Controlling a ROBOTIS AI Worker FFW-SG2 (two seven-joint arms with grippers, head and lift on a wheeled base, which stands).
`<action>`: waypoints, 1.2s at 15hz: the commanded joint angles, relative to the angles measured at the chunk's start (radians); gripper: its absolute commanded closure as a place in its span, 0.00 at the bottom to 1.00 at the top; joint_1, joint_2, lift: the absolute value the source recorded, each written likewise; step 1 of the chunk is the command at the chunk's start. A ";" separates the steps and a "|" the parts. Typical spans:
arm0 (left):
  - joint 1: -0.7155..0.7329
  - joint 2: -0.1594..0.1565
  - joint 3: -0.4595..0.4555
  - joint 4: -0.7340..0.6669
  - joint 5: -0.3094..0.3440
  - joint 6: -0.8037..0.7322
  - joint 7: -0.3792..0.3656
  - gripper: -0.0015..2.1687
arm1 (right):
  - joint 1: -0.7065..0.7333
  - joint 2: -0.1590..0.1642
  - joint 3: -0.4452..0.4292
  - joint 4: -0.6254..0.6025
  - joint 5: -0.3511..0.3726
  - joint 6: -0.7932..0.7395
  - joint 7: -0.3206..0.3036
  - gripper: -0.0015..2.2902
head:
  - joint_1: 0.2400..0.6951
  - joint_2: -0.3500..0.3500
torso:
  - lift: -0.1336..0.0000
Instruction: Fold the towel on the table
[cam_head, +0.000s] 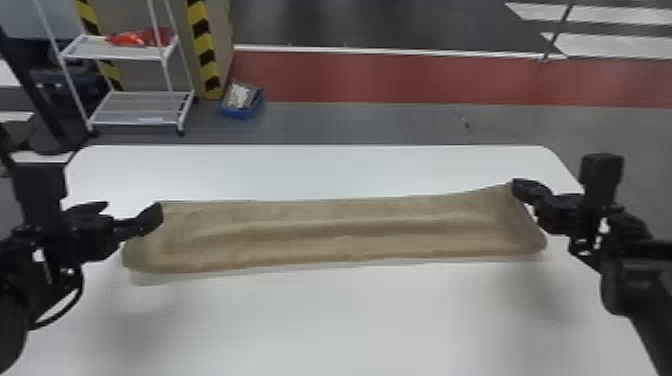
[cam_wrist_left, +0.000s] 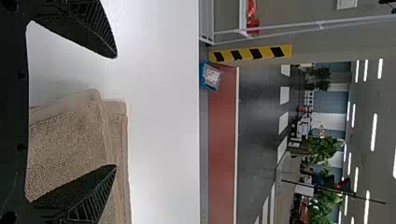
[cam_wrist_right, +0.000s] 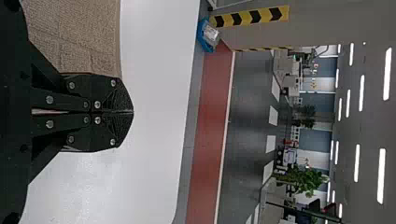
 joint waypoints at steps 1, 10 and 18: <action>0.002 0.000 0.003 -0.002 0.003 0.000 0.000 0.02 | 0.032 -0.002 -0.027 -0.061 -0.013 0.024 0.005 0.61 | 1.00 0.42 | 0.04; -0.096 -0.003 -0.052 0.157 -0.017 -0.009 -0.006 0.03 | 0.060 -0.005 -0.047 -0.076 -0.010 0.027 0.011 0.61 | 1.00 0.39 | 0.04; -0.122 0.005 -0.061 0.211 -0.031 -0.009 0.000 0.20 | 0.069 -0.008 -0.051 -0.078 -0.010 0.030 0.016 0.60 | 1.00 0.41 | 0.04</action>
